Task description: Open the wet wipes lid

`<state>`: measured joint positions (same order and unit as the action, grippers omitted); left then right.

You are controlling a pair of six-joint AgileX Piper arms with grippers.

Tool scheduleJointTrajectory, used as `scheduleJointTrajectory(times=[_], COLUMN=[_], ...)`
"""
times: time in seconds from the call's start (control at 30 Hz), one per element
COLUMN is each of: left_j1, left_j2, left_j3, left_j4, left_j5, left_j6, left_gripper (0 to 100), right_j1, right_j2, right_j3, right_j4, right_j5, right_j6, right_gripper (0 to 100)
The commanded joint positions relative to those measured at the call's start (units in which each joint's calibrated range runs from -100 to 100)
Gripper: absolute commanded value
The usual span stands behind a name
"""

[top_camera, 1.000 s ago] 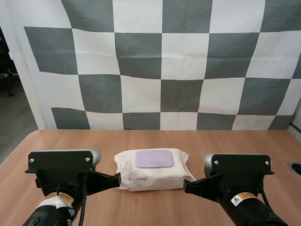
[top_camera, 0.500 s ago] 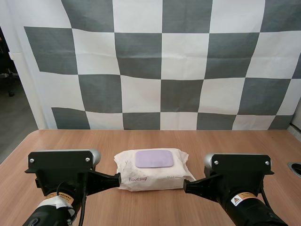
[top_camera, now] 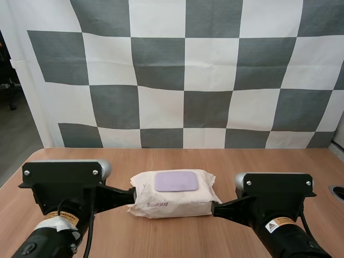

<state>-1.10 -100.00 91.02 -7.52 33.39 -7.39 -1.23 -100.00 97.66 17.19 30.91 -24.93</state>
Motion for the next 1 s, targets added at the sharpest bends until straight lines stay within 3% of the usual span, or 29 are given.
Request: scheduleJointTrajectory(times=[0.0,0.33,0.63,0.7,0.77,0.9,0.97], left_j1=[-0.04,-0.04,0.49,1.41,2.54,5.26,6.15], left_j2=[0.0,0.0,0.0,0.0,0.0,1.6,4.4], left_j3=[-4.5,-23.1,-30.4,-30.4,-30.4,-30.4,-30.5], left_j4=[0.2,2.3,4.5,8.9,16.6,40.7,51.0], left_j5=[-0.1,14.9,13.2,11.7,11.1,16.4,19.2], left_j6=[1.4,8.1,8.2,6.7,-1.3,-22.8,-29.2], left_gripper=[0,0,0,0,0,0,0], right_j1=[0.0,0.0,0.0,0.0,0.0,0.0,0.0], right_j2=[0.0,0.0,0.0,0.0,0.0,0.0,0.0], right_j3=[-5.9,-26.1,-33.8,-34.9,-35.7,-36.4,-36.4], right_j4=[0.0,0.0,1.3,1.2,1.1,0.9,0.9], right_j5=[0.7,2.4,3.7,4.7,6.9,10.2,10.2], right_j6=[0.0,0.0,0.0,0.0,0.0,0.0,0.0], right_gripper=[0,0,0,0,0,0,0])
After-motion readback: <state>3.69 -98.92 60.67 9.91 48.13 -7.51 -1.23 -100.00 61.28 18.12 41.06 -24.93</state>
